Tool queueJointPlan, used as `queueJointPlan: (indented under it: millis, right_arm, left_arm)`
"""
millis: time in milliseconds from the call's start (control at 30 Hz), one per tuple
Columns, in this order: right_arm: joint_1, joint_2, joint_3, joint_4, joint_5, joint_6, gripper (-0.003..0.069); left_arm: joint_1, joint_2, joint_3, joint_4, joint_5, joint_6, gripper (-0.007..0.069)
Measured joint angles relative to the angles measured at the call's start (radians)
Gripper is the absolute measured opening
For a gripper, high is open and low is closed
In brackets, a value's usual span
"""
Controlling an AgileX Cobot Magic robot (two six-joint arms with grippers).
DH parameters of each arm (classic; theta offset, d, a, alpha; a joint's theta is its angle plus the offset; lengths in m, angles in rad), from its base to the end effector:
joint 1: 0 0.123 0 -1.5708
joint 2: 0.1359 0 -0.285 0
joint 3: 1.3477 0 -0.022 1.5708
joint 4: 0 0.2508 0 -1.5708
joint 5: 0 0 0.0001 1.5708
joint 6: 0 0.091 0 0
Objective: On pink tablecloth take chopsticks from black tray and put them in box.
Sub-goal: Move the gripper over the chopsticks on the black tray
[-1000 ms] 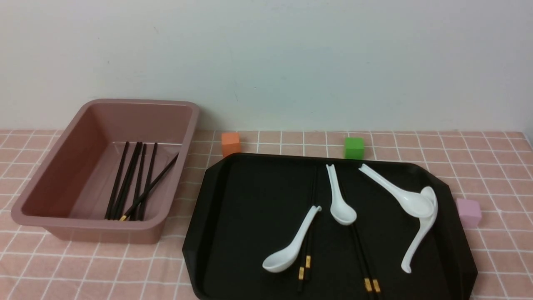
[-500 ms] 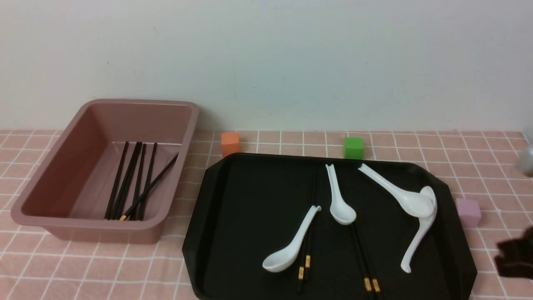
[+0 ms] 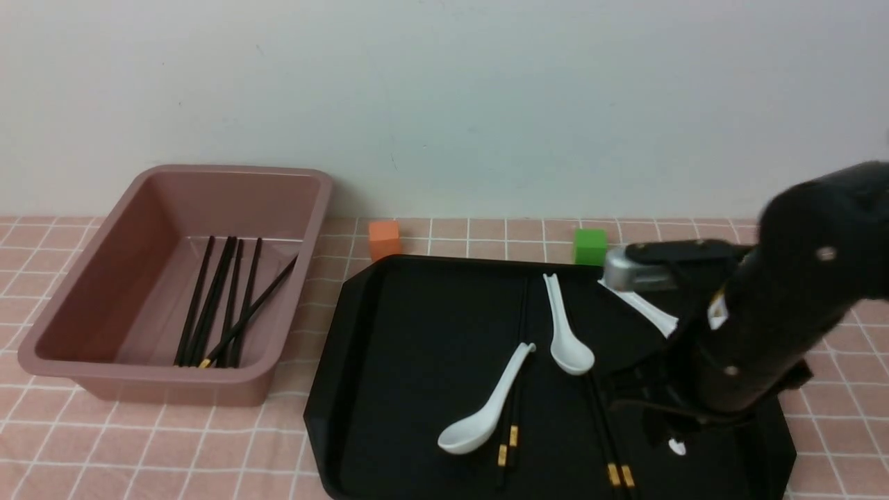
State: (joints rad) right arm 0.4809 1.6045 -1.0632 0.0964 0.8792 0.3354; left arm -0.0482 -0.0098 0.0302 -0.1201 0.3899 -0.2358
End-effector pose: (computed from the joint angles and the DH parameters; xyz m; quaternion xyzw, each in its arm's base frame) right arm 0.2669 0.1469 0.2255 -0.0460 0.9911 0.0841 0.0925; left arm 0.0520 -0.0067 0.1688 -0.1075 0.8036 -0.1330 0.5700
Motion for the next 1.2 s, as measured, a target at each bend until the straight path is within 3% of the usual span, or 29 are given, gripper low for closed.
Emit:
queueJointPlan:
  millis: [167, 367, 600, 900, 1200]
  right_arm:
    - [0.011, 0.132, -0.001, -0.008, -0.094, 0.022, 0.037]
    - [0.011, 0.228, -0.012, -0.016, -0.177, 0.037, 0.0398]
    - [0.011, 0.276, -0.043, -0.072, -0.167, 0.056, 0.0331]
    - [0.011, 0.287, -0.053, -0.096, -0.147, 0.056, 0.0146]
    - [0.011, 0.252, -0.045, -0.109, -0.127, 0.065, 0.0146]
  left_arm:
    - [0.0, 0.0, 0.0, 0.0, 0.0, 0.0, 0.0239]
    - [0.0, 0.0, 0.0, 0.0, 0.0, 0.0, 0.0239]
    - [0.0, 0.0, 0.0, 0.0, 0.0, 0.0, 0.0239]
    - [0.0, 0.0, 0.0, 0.0, 0.0, 0.0, 0.0239]
    - [0.0, 0.0, 0.0, 0.0, 0.0, 0.0, 0.0239]
